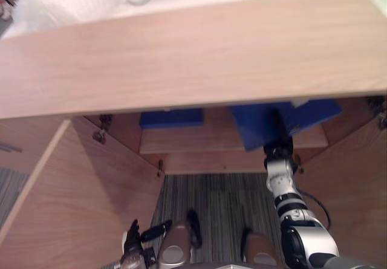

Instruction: Walk over to the cabinet, pick up the folder, carry it to the office cabinet, place the folder inside the office cabinet, then close the office cabinet door

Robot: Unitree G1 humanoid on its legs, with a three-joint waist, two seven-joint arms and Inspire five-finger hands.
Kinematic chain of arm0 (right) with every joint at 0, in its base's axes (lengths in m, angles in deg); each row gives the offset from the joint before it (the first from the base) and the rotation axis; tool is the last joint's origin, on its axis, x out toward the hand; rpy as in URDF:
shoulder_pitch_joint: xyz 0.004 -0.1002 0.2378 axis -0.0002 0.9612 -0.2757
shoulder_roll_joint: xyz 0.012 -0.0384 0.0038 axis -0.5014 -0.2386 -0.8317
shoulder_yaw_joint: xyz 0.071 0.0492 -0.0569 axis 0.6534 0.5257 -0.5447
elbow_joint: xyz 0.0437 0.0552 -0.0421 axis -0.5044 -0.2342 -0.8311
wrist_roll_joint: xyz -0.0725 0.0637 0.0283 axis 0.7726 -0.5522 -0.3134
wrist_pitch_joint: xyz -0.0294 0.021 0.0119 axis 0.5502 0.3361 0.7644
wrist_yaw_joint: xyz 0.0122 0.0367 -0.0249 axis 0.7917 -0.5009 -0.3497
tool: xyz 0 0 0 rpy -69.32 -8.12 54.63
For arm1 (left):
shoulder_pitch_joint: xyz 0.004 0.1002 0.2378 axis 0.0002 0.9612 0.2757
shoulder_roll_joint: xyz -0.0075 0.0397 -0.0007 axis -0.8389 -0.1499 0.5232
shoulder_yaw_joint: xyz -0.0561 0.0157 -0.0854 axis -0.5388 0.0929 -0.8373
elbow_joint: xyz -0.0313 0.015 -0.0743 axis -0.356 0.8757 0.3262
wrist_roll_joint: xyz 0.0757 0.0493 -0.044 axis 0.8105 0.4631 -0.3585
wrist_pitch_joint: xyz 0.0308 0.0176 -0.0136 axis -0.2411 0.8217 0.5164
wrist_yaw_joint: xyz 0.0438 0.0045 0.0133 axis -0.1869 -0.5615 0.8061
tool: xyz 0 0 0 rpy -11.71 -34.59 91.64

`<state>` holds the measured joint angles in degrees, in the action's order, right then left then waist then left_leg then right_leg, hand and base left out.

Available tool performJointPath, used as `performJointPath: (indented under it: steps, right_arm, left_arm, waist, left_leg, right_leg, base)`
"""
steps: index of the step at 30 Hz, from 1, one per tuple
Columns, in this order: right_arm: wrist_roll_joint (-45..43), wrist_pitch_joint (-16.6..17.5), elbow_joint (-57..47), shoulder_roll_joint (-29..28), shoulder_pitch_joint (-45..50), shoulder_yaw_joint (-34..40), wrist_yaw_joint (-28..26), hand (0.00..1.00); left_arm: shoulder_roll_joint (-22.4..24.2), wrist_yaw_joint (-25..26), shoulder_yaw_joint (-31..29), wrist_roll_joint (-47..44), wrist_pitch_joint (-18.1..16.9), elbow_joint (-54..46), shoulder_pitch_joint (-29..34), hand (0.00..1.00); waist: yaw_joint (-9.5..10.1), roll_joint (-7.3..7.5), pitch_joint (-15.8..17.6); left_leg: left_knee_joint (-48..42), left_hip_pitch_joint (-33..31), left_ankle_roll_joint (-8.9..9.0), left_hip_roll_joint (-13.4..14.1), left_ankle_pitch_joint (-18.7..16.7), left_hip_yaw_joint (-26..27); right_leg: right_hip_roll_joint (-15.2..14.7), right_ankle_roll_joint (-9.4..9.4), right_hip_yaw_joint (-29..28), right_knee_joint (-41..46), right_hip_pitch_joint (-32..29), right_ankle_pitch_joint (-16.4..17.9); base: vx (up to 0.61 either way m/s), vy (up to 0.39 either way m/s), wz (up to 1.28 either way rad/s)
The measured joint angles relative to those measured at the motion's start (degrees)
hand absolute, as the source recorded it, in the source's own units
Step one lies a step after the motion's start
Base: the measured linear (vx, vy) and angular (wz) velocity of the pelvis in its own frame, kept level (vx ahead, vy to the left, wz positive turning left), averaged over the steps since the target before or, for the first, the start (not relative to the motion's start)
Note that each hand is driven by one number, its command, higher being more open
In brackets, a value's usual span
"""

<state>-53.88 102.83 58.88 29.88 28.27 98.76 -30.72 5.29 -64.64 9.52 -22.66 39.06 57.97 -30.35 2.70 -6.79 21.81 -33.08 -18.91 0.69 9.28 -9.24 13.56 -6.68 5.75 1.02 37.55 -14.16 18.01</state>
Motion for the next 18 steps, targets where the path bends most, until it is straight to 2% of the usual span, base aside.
performJointPath:
  steps: [1, 4, 12, 18]
  right_arm:
    - [0.03, 0.01, -2.06, -0.16, -2.17, -0.09, 0.99, 0.0]
    - [0.03, 0.63, -3.69, -0.19, -7.42, -0.06, 2.57, 0.0]
    - [0.0, -0.46, -1.9, 1.22, -15.74, -0.21, 3.38, 0.0]
    - [-5.2, -1.46, 1.37, 2.96, -19.0, 0.88, 4.61, 0.0]
  left_arm:
    - [0.04, 0.1, -0.3, -0.13, 0.0, -1.0, -0.39, 1.0]
    - [0.09, 0.09, -0.47, -1.19, 0.44, -2.73, -1.86, 1.0]
    - [3.2, -0.66, -8.77, -4.54, 1.11, -4.06, -6.05, 1.0]
    - [3.58, -0.42, -9.1, -4.99, 2.31, -4.68, -8.59, 1.0]
  waist:
    - [0.11, 0.07, 0.15]
    - [0.07, 0.16, 1.06]
    - [0.92, -0.01, 2.02]
    - [1.58, -0.03, 2.16]
  left_leg:
    - [-4.63, -3.75, -0.19, 0.52, -2.0, 0.01]
    - [-11.03, -9.24, -0.53, 0.86, -4.16, 0.21]
    - [-26.52, -22.43, -1.99, 2.24, -9.54, 1.17]
    - [-29.5, -26.94, -2.65, 0.92, -10.03, 1.3]
  right_leg:
    - [-0.49, -0.92, 0.03, 4.51, -3.85, 2.51]
    - [-1.58, -1.05, -0.57, 12.42, -9.99, 5.51]
    - [-2.94, 0.5, -4.44, 28.16, -24.56, 10.09]
    - [-4.79, 1.02, -5.09, 32.5, -29.43, 11.48]
  base:
    - [-0.27, 0.006, -0.08]
    - [-0.22, 0.047, 0.01]
    - [-0.11, 0.124, -0.07]
    - [-0.04, 0.071, 0.11]
